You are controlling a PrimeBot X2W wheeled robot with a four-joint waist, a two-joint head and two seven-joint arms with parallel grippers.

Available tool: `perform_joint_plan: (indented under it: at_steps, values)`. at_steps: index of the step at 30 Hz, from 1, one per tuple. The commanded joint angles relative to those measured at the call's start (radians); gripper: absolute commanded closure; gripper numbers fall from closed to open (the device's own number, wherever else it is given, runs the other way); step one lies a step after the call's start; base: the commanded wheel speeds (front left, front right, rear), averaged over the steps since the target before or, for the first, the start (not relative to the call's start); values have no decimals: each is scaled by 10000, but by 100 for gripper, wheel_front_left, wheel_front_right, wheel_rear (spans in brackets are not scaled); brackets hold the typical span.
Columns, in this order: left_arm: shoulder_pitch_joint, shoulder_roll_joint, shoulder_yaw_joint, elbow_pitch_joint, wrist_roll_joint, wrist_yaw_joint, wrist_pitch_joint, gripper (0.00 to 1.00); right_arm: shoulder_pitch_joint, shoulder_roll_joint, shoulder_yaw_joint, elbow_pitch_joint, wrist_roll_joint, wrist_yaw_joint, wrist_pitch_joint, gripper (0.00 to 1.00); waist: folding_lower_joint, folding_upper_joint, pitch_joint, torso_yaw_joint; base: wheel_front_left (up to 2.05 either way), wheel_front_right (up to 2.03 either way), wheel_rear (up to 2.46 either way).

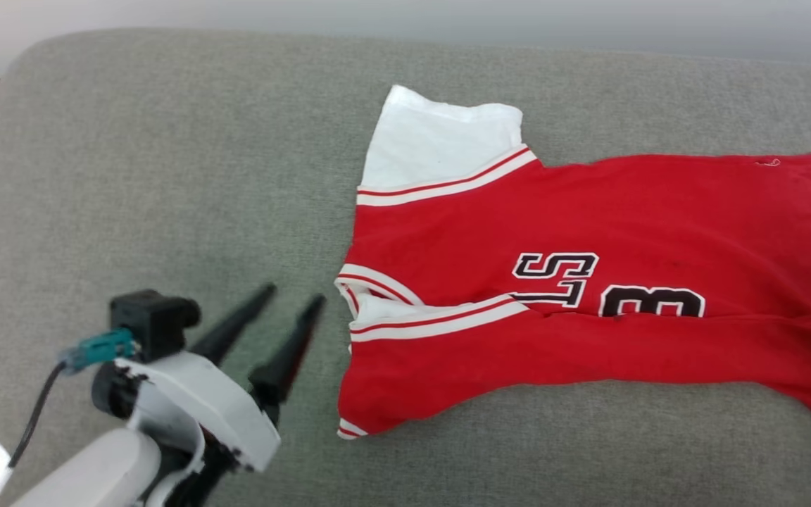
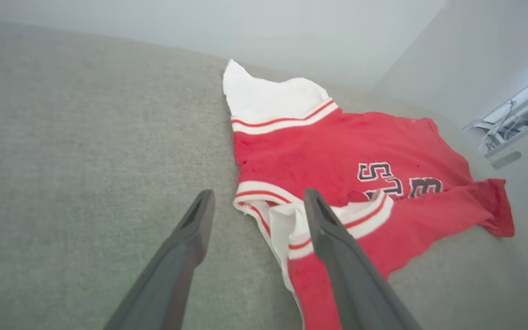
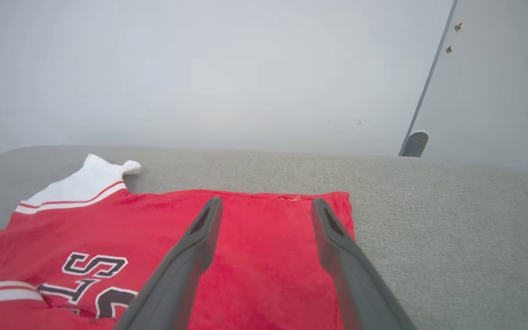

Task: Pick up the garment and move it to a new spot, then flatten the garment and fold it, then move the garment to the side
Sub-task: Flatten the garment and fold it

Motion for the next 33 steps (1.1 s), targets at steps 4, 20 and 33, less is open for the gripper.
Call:
perform_joint_plan:
  at_steps: [4, 20, 33]
  values:
    - [-738, -255, 181, 919, 1124, 204, -1002, 0, -743, 909, 425, 862, -493, -12, -1945, 0, 0, -1, 178, -313, 0, 0, 0]
    - [-7300, -1563, 17, 6899, 2133, -2049, 742, 0, -1808, 2408, 1734, 1604, -1451, -12, -4302, 0, 0, -1, 1643, -2589, 0, 0, 0]
    - [-10182, -2409, -1341, 10991, 1685, -3163, 6370, 0, -1974, 2481, 2322, 1545, -1075, -12, -4562, 0, 0, -1, 2341, -3457, 0, 0, 0]
